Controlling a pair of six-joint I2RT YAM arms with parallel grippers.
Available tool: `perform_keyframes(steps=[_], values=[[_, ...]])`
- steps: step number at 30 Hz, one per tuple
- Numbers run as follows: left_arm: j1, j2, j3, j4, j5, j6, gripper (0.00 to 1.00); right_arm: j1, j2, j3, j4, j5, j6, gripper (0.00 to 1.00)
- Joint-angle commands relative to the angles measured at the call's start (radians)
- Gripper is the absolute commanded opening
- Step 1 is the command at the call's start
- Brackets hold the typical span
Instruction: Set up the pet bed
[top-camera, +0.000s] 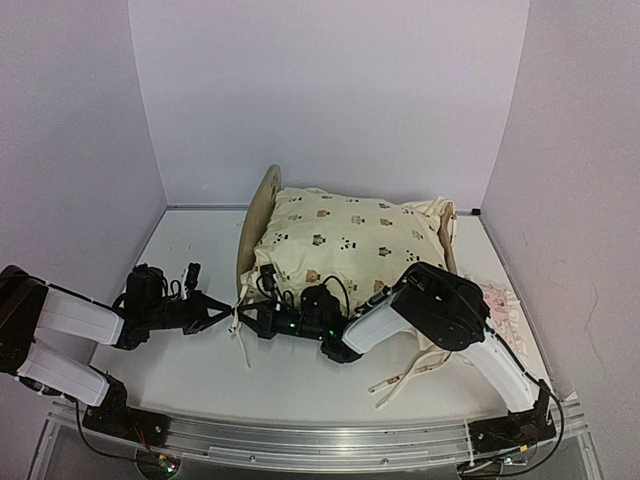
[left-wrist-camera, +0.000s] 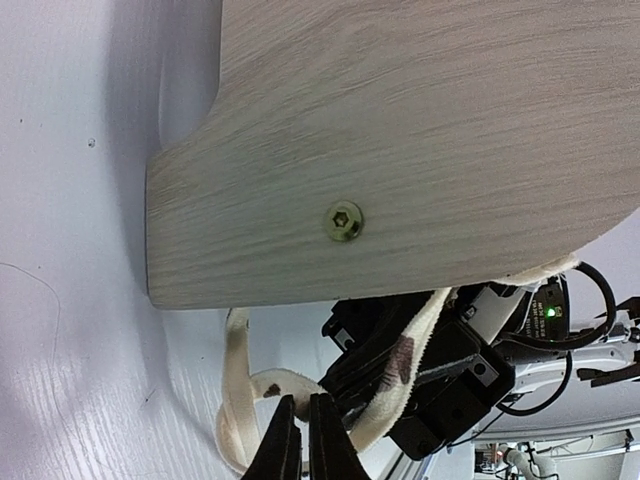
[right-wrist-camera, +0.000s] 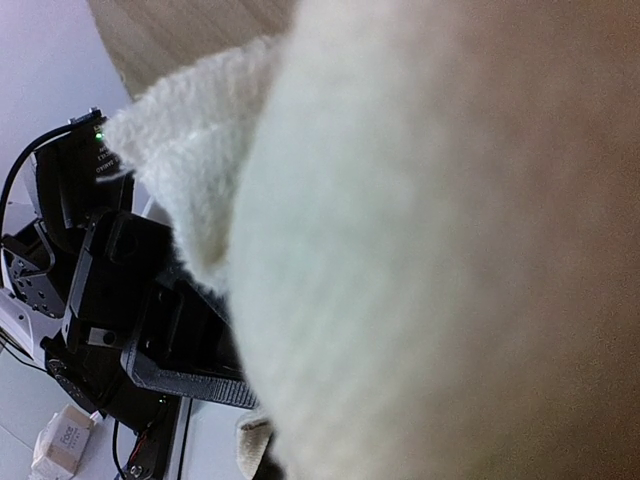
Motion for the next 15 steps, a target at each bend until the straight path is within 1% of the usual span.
perform_keyframes(steps=[1,8,10,13,15], values=[[-0.008,0.001,0.002,0.072,0.068,-0.013,0.01,-0.008,0.031,0.029,0.002,-0.001,0.019,0.00],[-0.008,-0.026,-0.005,0.052,0.044,-0.003,0.00,-0.008,0.025,0.008,0.007,0.007,0.014,0.01],[-0.008,-0.044,-0.006,0.031,0.025,0.003,0.00,-0.009,0.019,-0.004,0.009,0.013,0.012,0.05],[-0.008,-0.071,-0.009,0.009,-0.003,0.007,0.00,-0.009,0.014,-0.015,0.010,0.016,0.014,0.17],[-0.008,-0.084,-0.011,-0.003,-0.017,0.010,0.00,-0.009,0.011,-0.021,0.012,0.017,0.015,0.22]])
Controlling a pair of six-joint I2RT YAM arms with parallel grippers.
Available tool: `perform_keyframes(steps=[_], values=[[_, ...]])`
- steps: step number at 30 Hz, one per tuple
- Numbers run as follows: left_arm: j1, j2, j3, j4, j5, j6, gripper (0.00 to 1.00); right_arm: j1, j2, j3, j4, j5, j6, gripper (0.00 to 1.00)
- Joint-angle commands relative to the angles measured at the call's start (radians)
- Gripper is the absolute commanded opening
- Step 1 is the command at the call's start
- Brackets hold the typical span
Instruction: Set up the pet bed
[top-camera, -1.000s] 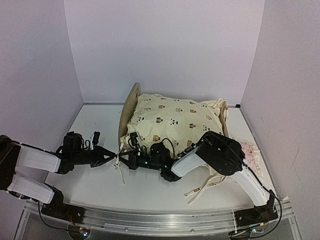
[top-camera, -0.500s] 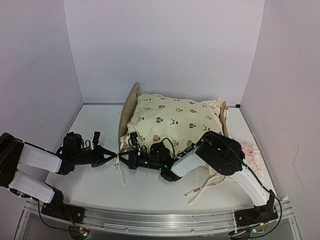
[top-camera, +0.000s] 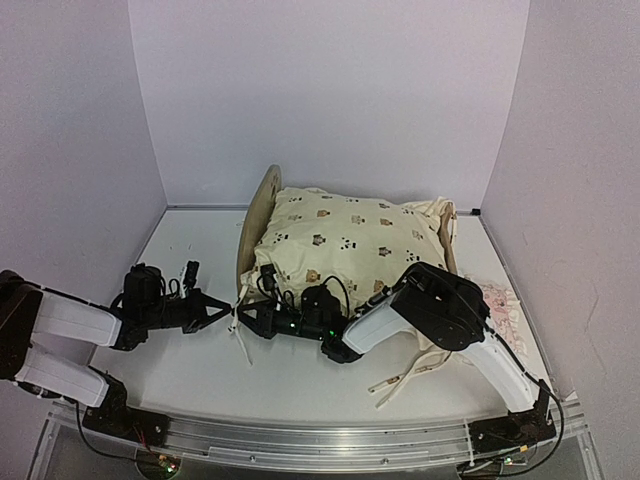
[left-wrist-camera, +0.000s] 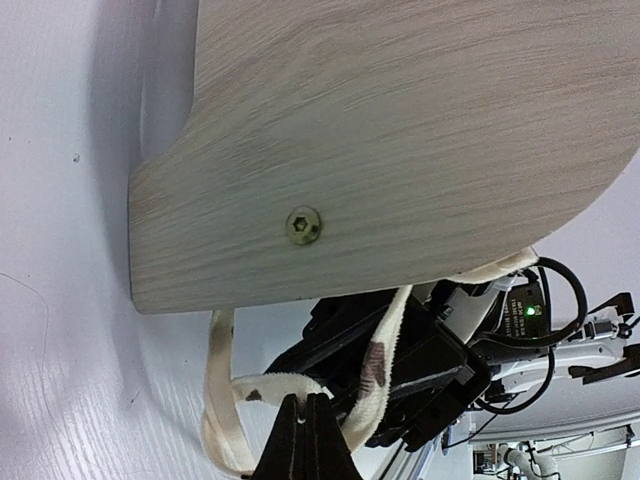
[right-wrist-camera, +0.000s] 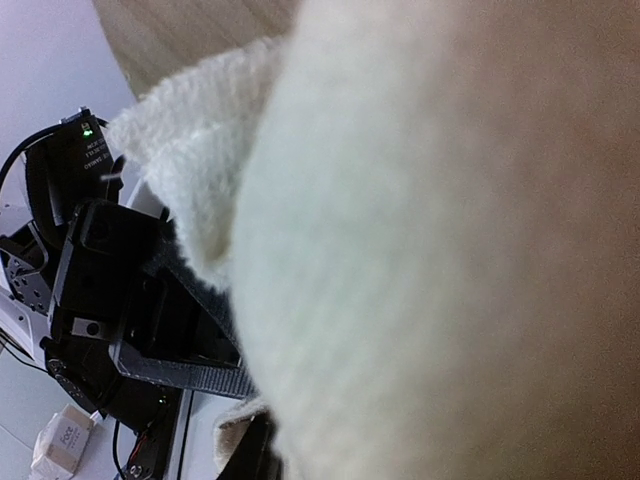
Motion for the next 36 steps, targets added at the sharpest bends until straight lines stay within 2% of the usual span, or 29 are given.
perform_keyframes(steps=[1,5,11,18,28,36], values=[[-0.007,-0.049,-0.007,-0.003,-0.021,0.017,0.00,-0.008,0.008,-0.021,0.006,0.017,0.014,0.24],[-0.007,-0.067,-0.010,-0.025,-0.047,0.021,0.00,-0.010,0.002,-0.031,0.010,0.016,0.014,0.28],[-0.007,-0.117,-0.018,-0.077,-0.110,0.023,0.00,-0.010,-0.014,-0.061,0.019,0.019,0.009,0.46],[-0.007,-0.228,-0.025,-0.158,-0.183,0.030,0.00,-0.009,-0.024,-0.087,0.024,0.022,0.013,0.56],[-0.007,-0.242,-0.031,-0.158,-0.180,0.022,0.00,-0.004,-0.003,-0.086,0.014,-0.081,0.020,0.59],[-0.007,-0.245,-0.029,-0.161,-0.175,0.021,0.00,0.059,-0.016,-0.073,-0.178,-0.023,-0.133,0.59]])
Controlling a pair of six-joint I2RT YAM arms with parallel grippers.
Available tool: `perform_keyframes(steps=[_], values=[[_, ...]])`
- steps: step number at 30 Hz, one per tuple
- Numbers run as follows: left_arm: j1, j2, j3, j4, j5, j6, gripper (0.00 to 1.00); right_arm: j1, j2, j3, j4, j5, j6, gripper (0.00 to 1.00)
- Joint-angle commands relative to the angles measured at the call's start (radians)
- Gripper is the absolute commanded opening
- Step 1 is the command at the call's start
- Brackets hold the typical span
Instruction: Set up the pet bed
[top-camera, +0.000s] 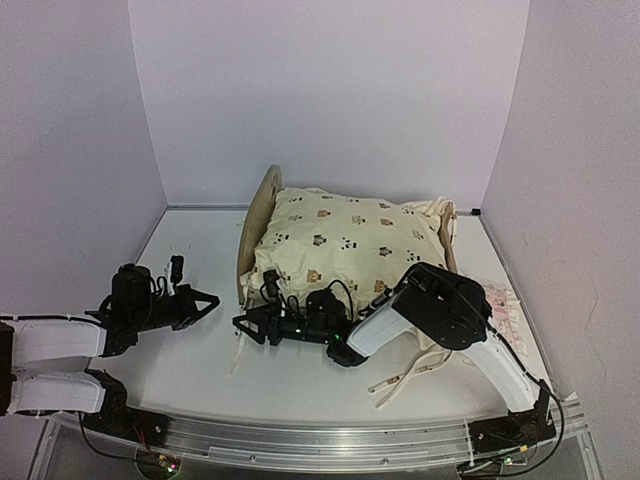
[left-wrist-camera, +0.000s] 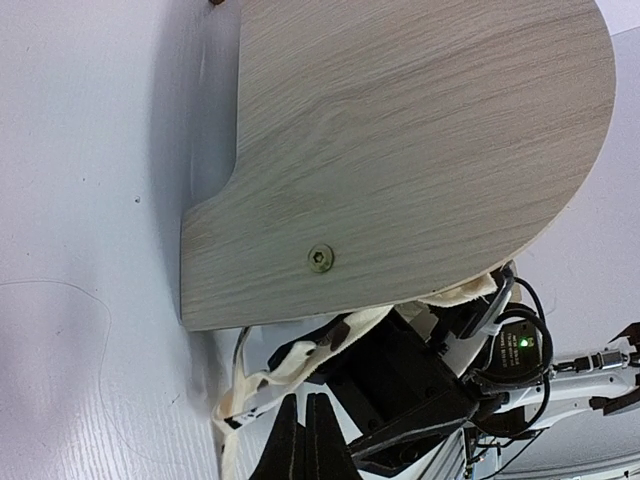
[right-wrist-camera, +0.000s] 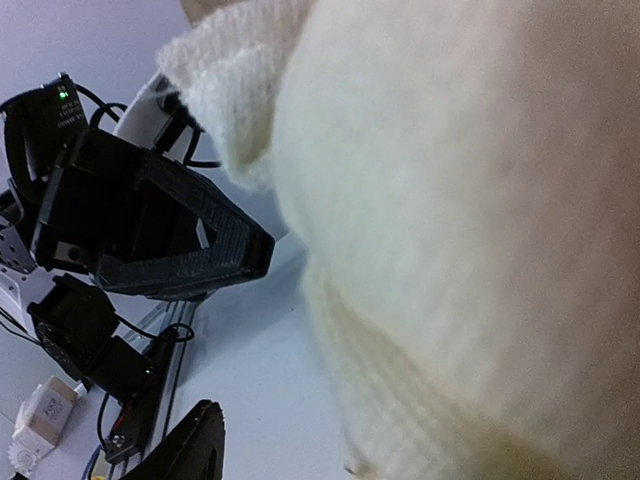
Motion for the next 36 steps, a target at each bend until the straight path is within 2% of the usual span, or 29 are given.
perform_keyframes(steps=[1,7,9,15,24,31,36], values=[[-0.003,-0.019,-0.010,0.013,-0.003,0.003,0.00,0.059,-0.002,-0.007,-0.221,0.021,-0.077,0.59],[-0.003,-0.019,-0.002,-0.013,-0.007,0.019,0.00,0.080,-0.001,-0.011,-0.249,0.054,-0.111,0.59],[-0.003,-0.010,0.012,-0.049,-0.024,0.040,0.03,0.084,-0.012,-0.024,-0.250,0.061,-0.119,0.59],[-0.003,0.048,0.040,-0.112,-0.056,0.102,0.28,0.086,-0.018,-0.026,-0.254,0.081,-0.141,0.58],[-0.005,0.193,0.053,-0.057,0.044,0.128,0.56,0.084,-0.007,-0.003,-0.259,0.094,-0.170,0.57],[-0.015,0.243,0.065,-0.015,0.071,0.118,0.61,0.082,-0.002,0.003,-0.261,0.090,-0.181,0.57],[-0.032,0.291,0.075,0.020,0.087,0.109,0.57,0.082,-0.001,0.003,-0.261,0.091,-0.183,0.56]])
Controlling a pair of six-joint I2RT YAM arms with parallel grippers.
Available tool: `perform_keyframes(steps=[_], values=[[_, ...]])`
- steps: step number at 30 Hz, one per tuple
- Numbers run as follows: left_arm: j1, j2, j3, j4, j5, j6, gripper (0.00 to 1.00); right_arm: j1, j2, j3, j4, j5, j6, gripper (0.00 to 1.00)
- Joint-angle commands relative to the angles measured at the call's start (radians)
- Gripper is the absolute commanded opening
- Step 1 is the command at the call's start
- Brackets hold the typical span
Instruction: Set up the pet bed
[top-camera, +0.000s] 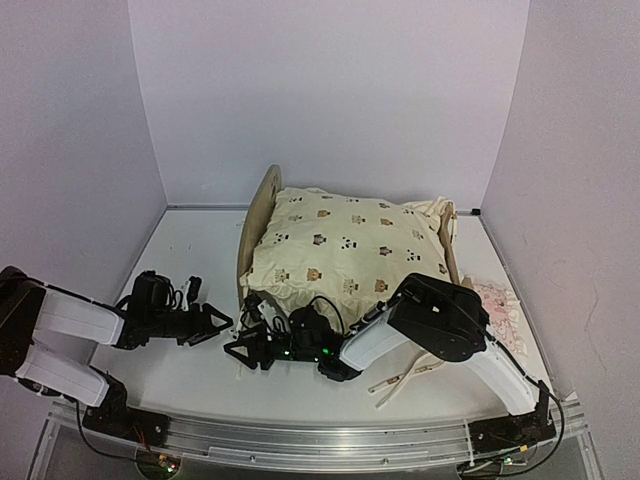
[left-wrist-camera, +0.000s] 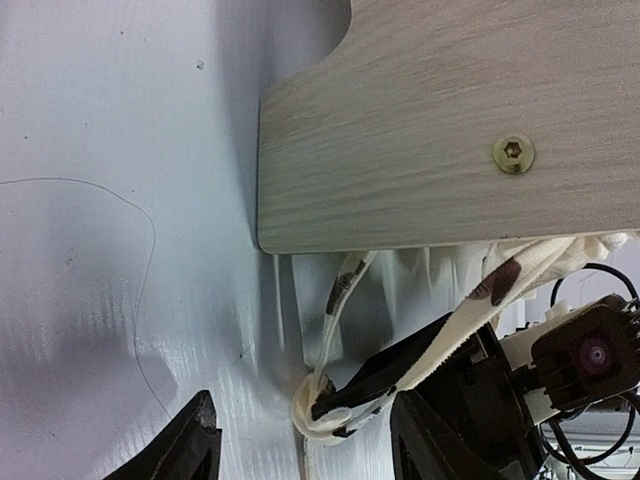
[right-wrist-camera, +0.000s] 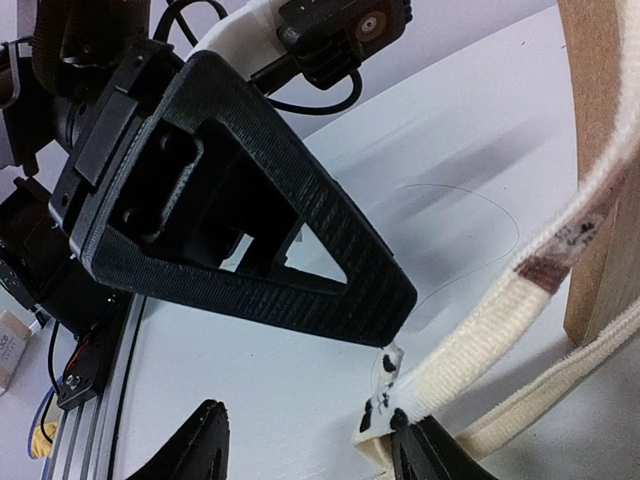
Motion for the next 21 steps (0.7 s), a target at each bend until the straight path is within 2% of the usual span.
perform_keyframes(steps=[1,3,8,14,19,21], values=[[-0.017,0.043,0.043,0.077,0.029,0.000,0.55,-0.004,0.004,0.001,-0.097,0.009,-0.007,0.56],[-0.024,0.063,0.050,0.087,0.031,-0.003,0.51,-0.004,0.005,0.001,-0.097,0.010,-0.007,0.56],[-0.037,0.087,0.049,0.111,0.032,-0.016,0.32,-0.005,0.002,0.003,-0.097,0.010,-0.010,0.56],[-0.043,0.073,0.041,0.115,0.023,-0.020,0.22,-0.005,0.000,0.002,-0.097,0.010,-0.010,0.56],[-0.046,0.072,0.039,0.121,0.028,-0.021,0.03,-0.005,0.000,0.003,-0.097,0.009,-0.010,0.56],[-0.048,0.060,0.034,0.123,0.027,-0.019,0.00,-0.005,-0.002,0.004,-0.097,0.008,-0.009,0.56]])
